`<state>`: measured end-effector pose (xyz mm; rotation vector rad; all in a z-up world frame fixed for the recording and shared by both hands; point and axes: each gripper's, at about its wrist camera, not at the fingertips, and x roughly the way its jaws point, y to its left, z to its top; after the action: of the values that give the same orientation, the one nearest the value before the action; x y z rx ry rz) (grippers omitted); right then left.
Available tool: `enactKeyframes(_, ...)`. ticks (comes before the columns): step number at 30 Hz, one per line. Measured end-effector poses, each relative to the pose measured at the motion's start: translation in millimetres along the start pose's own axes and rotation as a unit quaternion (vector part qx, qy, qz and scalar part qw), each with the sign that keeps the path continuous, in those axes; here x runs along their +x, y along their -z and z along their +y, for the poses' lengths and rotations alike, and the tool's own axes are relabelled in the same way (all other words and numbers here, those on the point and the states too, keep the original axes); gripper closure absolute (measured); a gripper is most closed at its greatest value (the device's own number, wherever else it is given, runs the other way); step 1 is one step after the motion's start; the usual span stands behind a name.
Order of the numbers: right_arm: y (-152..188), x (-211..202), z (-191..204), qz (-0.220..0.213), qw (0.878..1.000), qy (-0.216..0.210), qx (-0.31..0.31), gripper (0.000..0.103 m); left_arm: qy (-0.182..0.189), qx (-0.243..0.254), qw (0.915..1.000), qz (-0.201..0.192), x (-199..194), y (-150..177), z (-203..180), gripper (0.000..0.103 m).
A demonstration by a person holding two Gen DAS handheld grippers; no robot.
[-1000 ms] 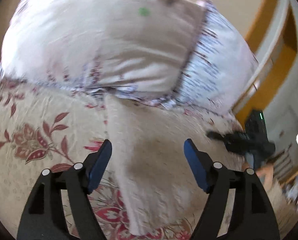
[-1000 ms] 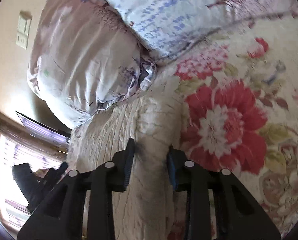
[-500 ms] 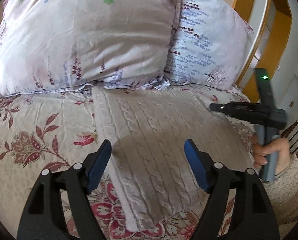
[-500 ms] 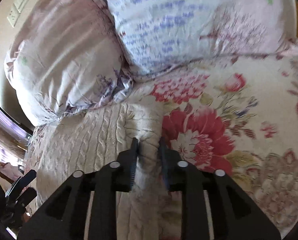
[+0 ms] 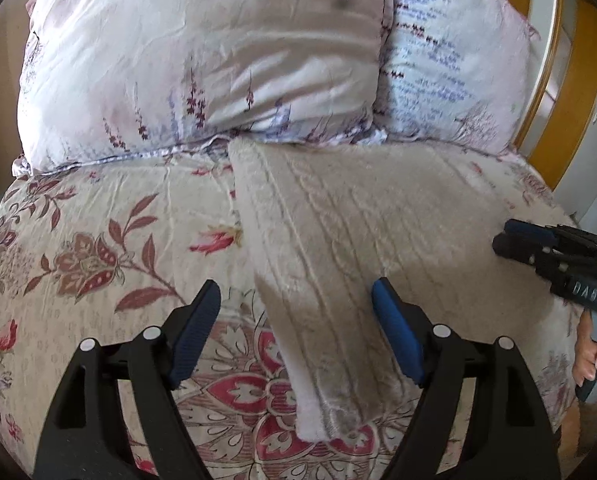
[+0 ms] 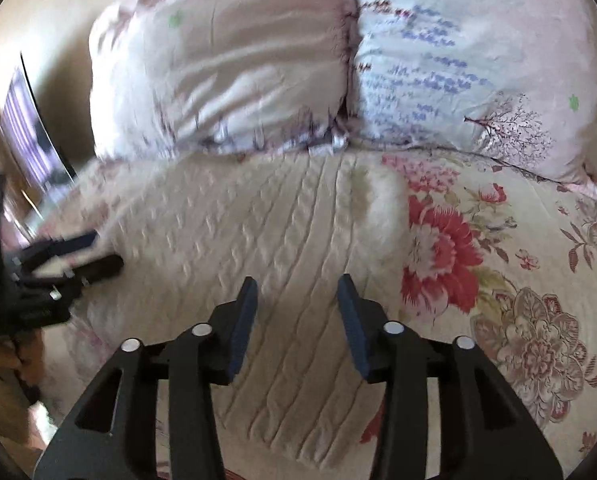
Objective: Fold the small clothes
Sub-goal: 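Open both grippers and pull them back from the folded sweater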
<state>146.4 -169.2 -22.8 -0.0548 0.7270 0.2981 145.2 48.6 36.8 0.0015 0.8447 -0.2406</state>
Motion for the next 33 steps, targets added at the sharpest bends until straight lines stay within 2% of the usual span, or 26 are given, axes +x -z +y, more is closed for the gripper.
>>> enactKeyframes(8,16,3,1,-0.007,1.000,0.017,0.008,0.056,-0.008,-0.009,0.9999,0.005,8,10,-1,0.021)
enactKeyframes(15,15,-2,1,-0.011,0.999,0.027,0.024,0.052,-0.036,-0.004,0.9993,-0.007,7,11,-5,0.014)
enactKeyframes(17,15,-8,-2,-0.013,0.999,0.022,0.037,0.039,-0.038,-0.007,0.9992,-0.010,4,12,-4,0.013)
enactKeyframes(19,16,-15,-3,-0.021,0.998,0.022,0.046,0.036,-0.033,-0.013,0.9993,-0.013,0,13,-2,0.013)
enactKeyframes(22,18,-29,-6,-0.043,0.996,0.061,0.052,0.021,-0.026,-0.024,0.9992,-0.018,-8,17,2,0.012)
enactKeyframes(23,19,-36,-9,-0.055,0.994,0.070,0.057,0.019,-0.028,-0.026,0.9991,-0.019,-10,18,4,0.006)
enactKeyframes(24,20,-40,-11,-0.061,0.993,0.074,0.062,0.017,-0.036,-0.029,0.9986,-0.024,-15,19,6,0.005)
enactKeyframes(26,24,-54,-16,-0.082,0.990,0.091,0.073,0.004,-0.041,-0.033,0.9979,-0.037,-25,23,10,0.003)
enactKeyframes(27,25,-60,-16,-0.092,0.988,0.101,0.074,0.001,-0.041,-0.036,0.9975,-0.044,-31,24,12,0.002)
enactKeyframes(30,34,-72,-12,-0.113,0.983,0.128,0.065,0.001,-0.038,-0.047,0.9969,-0.050,-44,32,18,0.002)
enactKeyframes(33,44,-72,-4,-0.097,0.984,0.132,0.064,0.001,-0.040,-0.054,0.9973,-0.029,-48,42,18,0.002)
